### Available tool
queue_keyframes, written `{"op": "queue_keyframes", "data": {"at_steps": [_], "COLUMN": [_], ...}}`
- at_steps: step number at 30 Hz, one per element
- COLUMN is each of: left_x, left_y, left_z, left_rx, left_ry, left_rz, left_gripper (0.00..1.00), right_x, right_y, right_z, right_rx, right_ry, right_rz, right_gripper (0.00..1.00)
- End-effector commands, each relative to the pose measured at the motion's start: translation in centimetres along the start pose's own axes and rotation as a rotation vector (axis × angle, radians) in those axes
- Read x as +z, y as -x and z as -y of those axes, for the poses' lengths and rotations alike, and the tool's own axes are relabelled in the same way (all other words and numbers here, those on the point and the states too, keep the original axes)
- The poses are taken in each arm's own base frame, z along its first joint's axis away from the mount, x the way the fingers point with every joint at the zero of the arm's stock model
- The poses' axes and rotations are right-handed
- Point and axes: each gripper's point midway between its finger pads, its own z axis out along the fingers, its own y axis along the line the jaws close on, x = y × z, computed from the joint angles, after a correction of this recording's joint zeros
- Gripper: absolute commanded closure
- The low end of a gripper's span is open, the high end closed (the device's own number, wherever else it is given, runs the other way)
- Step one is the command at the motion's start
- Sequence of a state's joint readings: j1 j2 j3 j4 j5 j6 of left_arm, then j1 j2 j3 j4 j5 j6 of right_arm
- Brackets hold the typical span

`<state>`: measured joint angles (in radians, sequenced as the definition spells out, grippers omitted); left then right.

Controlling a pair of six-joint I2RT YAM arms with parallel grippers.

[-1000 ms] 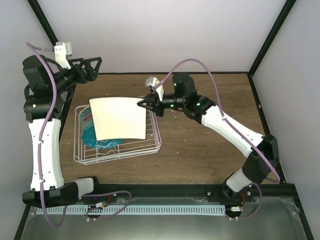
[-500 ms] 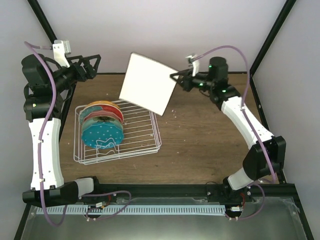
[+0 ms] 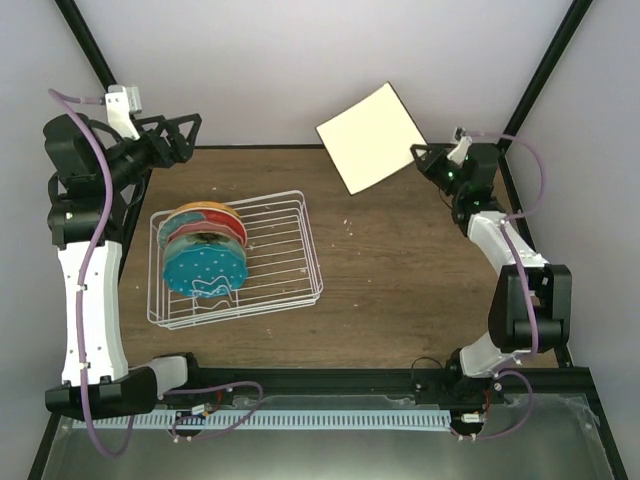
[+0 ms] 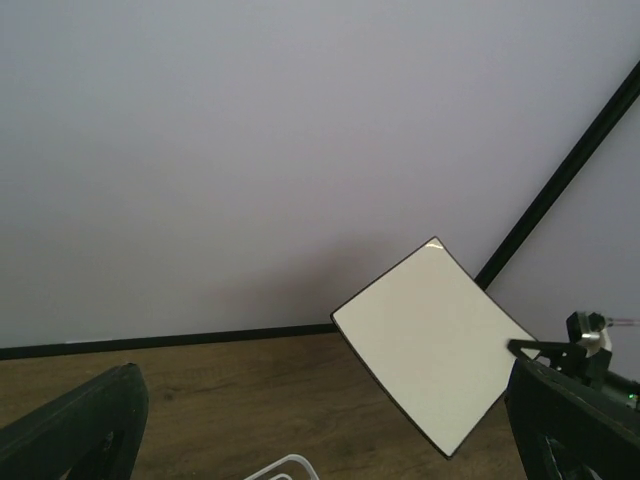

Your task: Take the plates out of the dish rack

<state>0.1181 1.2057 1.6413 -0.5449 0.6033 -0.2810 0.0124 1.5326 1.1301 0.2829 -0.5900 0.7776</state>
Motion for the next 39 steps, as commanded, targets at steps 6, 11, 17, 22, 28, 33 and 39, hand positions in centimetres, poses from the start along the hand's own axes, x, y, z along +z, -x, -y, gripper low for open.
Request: {"op": "queue_keyframes", "data": {"at_steps": [6,11,17,22,28,33,39], "left_x": [-0.4,-0.1,0.2,0.4,0.7,0.8,0.6], "left_y": [-1.2,-1.6,-2.1,-2.4,-2.8,-3.1,-3.1], "left_z": [-0.3,-0.7,-1.3,-1.7,-2.0,-2.1,-2.1], "left_rx": [-0.024,-0.028,-0.034,-0.041,-0.052,-0.053,-0.048], "left_ry": [0.002,0.009,0.019,0.024,0.021,0.022,0.024], "left_rz": [-0.004,-0.016,-0.029,-0.037,-0.046,-0.051,-0.051], "left_gripper": [0.0,0.0,0.0,0.0,0.0,0.0,0.0], "right_x": [-1.3,0.3,1.3,1.5,1.9,3.0,2.8], "right_y": [3.4,2.2,-0.3,-2.8,-5.1,-7.9,-10.3], "right_z": [3.7,6.6,9.9,11.8,12.8,14.1,15.5], "right_rx": [0.247,0.27,0.341,0.381,0.409,0.472,0.541], "right_ry": [-0.057,-0.117,-0.178,-0.218,-0.231,-0.236,-0.271], "right_rz": [0.376,0.341,0.298,0.25,0.189,0.083,0.045], "right_gripper": [0.99,0.99,0.99,0.99,0.99,0.99,0.91]}}
